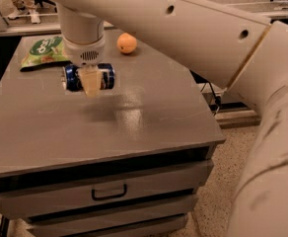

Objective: Knock pepsi can over

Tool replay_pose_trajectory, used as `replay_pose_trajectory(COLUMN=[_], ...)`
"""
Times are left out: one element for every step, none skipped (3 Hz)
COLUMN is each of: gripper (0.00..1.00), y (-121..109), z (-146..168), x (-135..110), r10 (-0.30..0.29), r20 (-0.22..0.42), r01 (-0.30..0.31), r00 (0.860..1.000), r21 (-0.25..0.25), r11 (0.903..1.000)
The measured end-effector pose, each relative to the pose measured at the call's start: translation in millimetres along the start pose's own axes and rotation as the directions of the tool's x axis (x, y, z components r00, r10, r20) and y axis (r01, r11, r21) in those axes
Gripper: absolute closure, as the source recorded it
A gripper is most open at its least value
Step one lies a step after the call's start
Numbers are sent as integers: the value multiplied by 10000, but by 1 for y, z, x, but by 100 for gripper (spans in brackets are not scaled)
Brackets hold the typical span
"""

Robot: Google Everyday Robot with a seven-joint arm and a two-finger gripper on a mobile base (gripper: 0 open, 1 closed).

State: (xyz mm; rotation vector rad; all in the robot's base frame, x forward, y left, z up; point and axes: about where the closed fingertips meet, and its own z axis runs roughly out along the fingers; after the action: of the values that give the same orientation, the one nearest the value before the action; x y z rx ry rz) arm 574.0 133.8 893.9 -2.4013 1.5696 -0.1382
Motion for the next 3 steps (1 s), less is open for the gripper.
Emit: replay_pose_trajectory(gripper=[100, 82, 59], y=[2, 4, 5], z=[3, 7, 7], x=[1, 0, 2], r10=[-81, -245, -305], r20=[-317, -851, -1180], r01=[81, 243, 299], r00=[9995, 9961, 9925], r21=[-2, -32, -64], r11=[10000, 9997, 9995])
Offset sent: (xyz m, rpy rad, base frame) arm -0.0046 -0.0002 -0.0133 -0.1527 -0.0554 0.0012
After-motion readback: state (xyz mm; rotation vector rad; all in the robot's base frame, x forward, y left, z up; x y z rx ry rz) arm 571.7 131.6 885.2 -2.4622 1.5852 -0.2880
